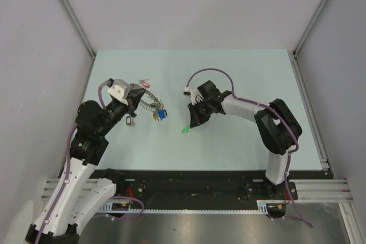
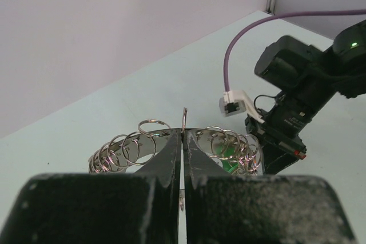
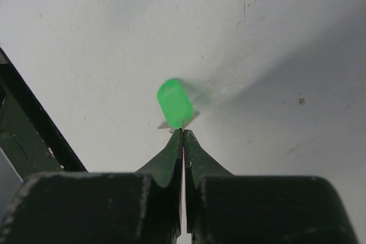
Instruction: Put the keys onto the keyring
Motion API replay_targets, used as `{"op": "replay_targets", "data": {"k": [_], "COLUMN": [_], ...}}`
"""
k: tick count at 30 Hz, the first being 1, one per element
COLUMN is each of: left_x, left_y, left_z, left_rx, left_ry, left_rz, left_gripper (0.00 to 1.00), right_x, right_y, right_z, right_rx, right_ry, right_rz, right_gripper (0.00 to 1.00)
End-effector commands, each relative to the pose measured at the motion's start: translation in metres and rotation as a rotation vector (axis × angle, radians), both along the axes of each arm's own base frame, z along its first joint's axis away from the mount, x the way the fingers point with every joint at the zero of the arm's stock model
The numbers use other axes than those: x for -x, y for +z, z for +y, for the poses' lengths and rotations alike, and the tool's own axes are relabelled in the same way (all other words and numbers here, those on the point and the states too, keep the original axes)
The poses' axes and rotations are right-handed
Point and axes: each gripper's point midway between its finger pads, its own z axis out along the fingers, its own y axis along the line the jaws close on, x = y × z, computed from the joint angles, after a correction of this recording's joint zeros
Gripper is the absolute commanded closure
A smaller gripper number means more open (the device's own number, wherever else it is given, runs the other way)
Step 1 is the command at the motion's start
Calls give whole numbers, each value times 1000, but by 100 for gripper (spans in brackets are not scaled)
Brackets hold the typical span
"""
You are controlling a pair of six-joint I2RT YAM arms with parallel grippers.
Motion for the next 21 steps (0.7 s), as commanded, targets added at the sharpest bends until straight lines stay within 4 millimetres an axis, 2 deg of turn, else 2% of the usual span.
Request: {"op": "replay_targets", "data": {"k": [1,3,4,5,7,9,10,11,12,13,14,17,18,20,21], "left_x": [1,0,1,1,2,3,5,6,5,6,9,16,17,20,23], "left_y": [18,16,16,16,15,14,14,14,11,11,10,6,5,4,2], "left_z": [1,0,-1,-2,-6,-9,-13,-15,-18,-21,-26,-38,-41,-46,-50], "left_rx": [6,3,3,3,0,0,-4,-5,-9,-10,-13,-20,-25,-29,-30], "left_ry": [-4,-8,-17,-22,-45,-66,-92,-106,-121,-140,-178,-264,-282,-325,-358], "left_rz": [-72,-69,-67,-69,-69,-67,-67,-66,-55,-54,-48,-35,-34,-27,-22], "left_gripper": [100,100,100,100,100,100,100,100,100,99,100,100,100,100,99], "right_x": [-12,-9,-7,-6,0,-2,4,7,8,13,18,27,30,37,41], "right_y": [46,48,65,70,72,102,97,115,124,122,135,145,159,162,175], "right_z": [-7,-9,-8,-9,-14,-13,-18,-19,-19,-22,-23,-28,-30,-33,-35], "right_rx": [-65,-111,-153,-173,-209,-287,-289,-327,-355,-360,-389,-422,-451,-474,-506], "right_ry": [-12,-13,-10,-10,-6,11,15,19,26,36,52,67,70,80,82], "right_rz": [-200,-256,-303,-329,-379,-506,-517,-565,-600,-603,-640,-681,-724,-740,-782], "right_gripper": [100,100,100,100,100,100,100,100,100,100,100,100,100,100,100]}}
